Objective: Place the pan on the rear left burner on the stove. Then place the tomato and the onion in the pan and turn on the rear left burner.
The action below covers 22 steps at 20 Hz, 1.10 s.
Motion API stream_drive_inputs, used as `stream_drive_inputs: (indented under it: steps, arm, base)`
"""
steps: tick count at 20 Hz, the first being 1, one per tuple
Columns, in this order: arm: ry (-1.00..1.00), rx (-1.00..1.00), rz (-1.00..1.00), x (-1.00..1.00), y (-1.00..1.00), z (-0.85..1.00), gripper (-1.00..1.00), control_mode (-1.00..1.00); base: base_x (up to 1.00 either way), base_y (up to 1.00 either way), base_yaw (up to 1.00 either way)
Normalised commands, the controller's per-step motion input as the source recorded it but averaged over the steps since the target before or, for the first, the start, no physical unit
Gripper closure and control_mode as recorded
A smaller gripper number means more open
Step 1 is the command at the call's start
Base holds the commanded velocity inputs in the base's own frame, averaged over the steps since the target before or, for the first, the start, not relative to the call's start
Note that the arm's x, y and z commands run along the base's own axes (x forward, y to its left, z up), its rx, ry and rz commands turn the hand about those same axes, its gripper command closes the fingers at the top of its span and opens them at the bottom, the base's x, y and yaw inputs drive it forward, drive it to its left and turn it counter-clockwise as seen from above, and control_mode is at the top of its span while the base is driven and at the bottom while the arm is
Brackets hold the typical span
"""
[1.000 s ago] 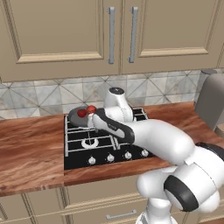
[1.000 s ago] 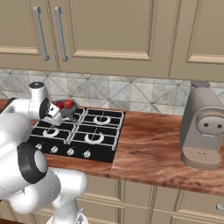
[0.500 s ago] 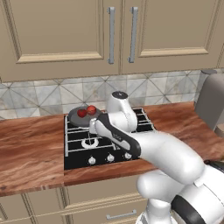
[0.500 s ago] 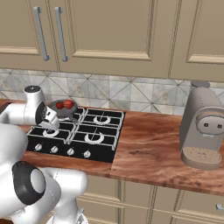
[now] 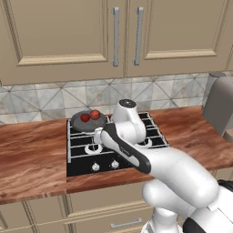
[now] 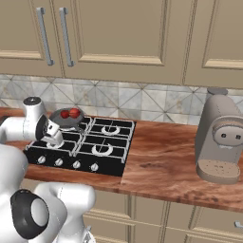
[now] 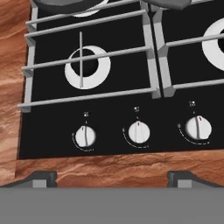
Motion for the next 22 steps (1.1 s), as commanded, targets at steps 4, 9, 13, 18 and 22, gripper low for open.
stream_drive_inputs:
  steps: [4, 9, 13, 18, 22]
  arm:
    - [0.0, 0.0, 0.05, 0.01, -0.11, 0.0, -1.0, -1.0]
    - [0.0, 0.0, 0.03, 0.11, -0.24, 0.0, -1.0, -1.0]
    - [0.0, 0.0, 0.01, 0.12, -0.25, 0.0, -1.0, -1.0]
    - [0.0, 0.0, 0.0, 0.05, -0.03, 0.0, -1.0, -1.0]
    - [0.0, 0.0, 0.0, 0.0, 0.0, 0.0, -1.0, -1.0]
  base:
    - [0.0, 0.0, 0.0]
    - [0.0, 0.0, 0.0]
    - [0.0, 0.0, 0.0]
    - [0.0, 0.0, 0.0]
    - [0.0, 0.0, 0.0]
